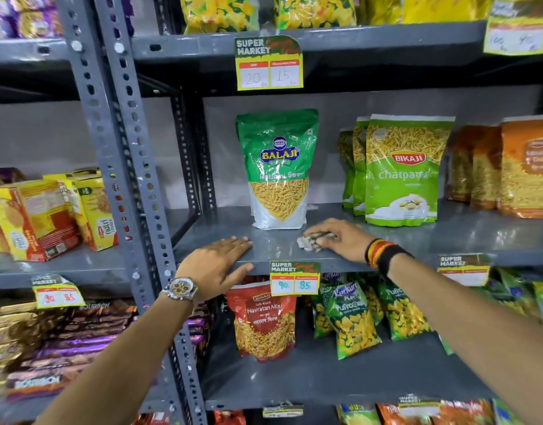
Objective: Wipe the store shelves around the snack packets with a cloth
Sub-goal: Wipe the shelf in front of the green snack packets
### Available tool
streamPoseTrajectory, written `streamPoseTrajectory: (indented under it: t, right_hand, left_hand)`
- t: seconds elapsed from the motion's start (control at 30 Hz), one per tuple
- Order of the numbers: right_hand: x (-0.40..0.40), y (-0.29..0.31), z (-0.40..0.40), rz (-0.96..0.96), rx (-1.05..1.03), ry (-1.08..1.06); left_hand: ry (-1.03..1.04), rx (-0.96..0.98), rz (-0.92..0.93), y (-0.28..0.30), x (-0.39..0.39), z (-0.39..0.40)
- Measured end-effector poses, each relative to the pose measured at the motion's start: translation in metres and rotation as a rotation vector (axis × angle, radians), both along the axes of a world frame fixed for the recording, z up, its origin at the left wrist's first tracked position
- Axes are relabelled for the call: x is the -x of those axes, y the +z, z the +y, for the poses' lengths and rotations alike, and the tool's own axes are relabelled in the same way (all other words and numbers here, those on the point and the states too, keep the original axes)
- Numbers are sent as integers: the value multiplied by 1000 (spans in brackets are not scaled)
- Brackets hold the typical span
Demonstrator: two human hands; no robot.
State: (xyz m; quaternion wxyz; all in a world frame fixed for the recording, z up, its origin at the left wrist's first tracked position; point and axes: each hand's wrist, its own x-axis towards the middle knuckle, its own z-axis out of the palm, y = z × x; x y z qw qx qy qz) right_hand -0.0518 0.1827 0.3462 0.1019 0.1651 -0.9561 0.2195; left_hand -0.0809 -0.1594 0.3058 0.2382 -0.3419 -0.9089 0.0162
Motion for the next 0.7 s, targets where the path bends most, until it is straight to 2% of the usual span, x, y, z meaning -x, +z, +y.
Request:
streamPoseTrajectory:
  t: [0.13, 0.27, 0.37, 0.43, 0.57, 0.7]
  right_hand:
    - [-43, 14, 9, -107, 97, 190]
    - [-16, 23, 34, -32, 196, 15]
    - [0, 5, 35, 42, 34, -143]
    - [-14, 0, 32, 61, 12, -77]
    - [-56, 14, 43, -79, 69, 167]
    - [-39, 34, 65, 3, 271, 92]
  left_hand:
    - [-18, -12, -42, 7, -9, 2]
    - [-100, 44, -25, 15, -12, 29]
    - [-134, 70, -23, 22, -12, 60]
    - [-153, 92, -32, 24, -11, 74]
    - [-192, 128, -45, 16, -10, 84]
    - [-219, 114, -18, 12, -5, 86]
